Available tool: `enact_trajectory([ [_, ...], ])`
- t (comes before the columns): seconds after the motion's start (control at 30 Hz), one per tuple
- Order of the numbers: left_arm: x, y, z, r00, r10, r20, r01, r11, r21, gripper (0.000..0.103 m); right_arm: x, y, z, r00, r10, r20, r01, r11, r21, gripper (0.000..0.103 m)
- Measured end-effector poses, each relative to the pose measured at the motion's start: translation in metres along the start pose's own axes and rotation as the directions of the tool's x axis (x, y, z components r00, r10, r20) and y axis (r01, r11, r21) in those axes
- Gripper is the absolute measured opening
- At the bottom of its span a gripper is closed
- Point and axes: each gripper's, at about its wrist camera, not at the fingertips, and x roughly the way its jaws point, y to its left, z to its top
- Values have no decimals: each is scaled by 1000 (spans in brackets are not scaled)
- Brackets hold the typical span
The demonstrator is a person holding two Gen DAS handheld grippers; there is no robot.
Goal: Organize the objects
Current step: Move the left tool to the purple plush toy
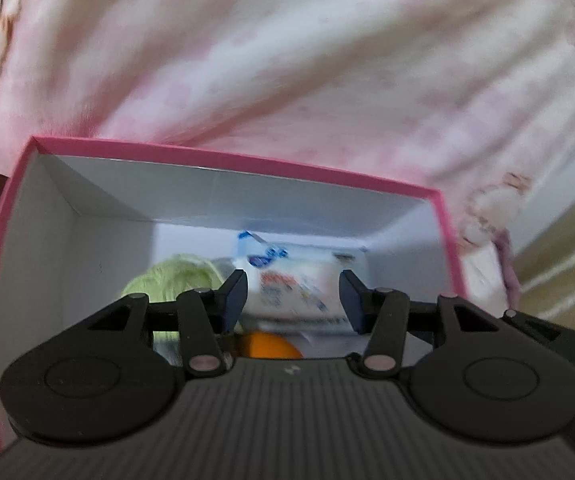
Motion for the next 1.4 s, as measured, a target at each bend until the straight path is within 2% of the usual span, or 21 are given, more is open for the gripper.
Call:
enact_trajectory([
  [0.27,-74,-29,-19,995,-83,-55,87,993,83,57,-96,-3,-19,996,85,29,-85,996,6,54],
  [0.5,-145,-61,-37,997,-64,-49,75,962,262,61,-165,-1,-40,995,94,32,-94,996,6,60],
  [0.63,-172,-68,-54,994,-93,-62,107,949,297,64,-195,-1,-54,990,122,68,-123,992,19,64],
  [0.7,-182,-69,-65,991,-114,-72,130,945,299,65,-205,1,-64,988,129,88,-131,991,17,69],
  [0.87,-188,-64,-96,989,-133,-62,145,942,302,67,-214,3,-93,982,142,123,-147,989,30,76],
  [1.03,-173,-52,-123,985,-160,-63,171,944,281,65,-208,0,-126,958,228,175,-245,966,86,76],
  [1.13,-158,-45,-136,982,-176,-71,189,947,259,65,-196,3,-139,962,205,181,-221,973,72,76],
  [1.4,-118,-47,-166,984,-178,-15,174,937,302,65,-144,2,-169,983,128,128,-136,989,52,76],
])
